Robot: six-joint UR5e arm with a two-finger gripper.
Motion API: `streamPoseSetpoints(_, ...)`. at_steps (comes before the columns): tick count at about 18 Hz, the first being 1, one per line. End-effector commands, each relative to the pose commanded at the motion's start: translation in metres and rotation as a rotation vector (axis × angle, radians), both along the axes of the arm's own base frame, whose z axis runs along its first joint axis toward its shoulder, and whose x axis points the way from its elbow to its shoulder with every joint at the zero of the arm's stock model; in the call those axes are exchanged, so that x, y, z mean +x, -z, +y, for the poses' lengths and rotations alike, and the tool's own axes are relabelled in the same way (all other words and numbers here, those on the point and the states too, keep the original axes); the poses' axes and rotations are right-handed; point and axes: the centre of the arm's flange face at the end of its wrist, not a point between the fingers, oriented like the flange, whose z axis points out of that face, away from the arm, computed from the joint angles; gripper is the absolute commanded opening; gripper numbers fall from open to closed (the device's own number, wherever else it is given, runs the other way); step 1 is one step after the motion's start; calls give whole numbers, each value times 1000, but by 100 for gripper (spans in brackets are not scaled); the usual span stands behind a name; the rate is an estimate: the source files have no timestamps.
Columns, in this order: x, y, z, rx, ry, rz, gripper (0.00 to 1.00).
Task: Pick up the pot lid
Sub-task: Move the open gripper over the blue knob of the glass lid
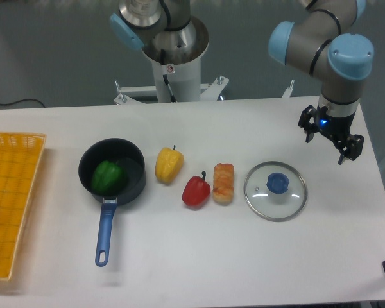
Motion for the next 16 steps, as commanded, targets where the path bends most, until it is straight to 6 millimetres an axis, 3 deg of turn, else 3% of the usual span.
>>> streamPoseSetpoints(4,-1,11,-1,-5,0,-18,100)
streamPoseSetpoints(10,15,25,17,-4,35,-43,100)
streamPoseSetpoints(12,25,27,33,-17,50,-46,100)
streamPoseSetpoints(16,30,37,37,-17,-17,-69,100)
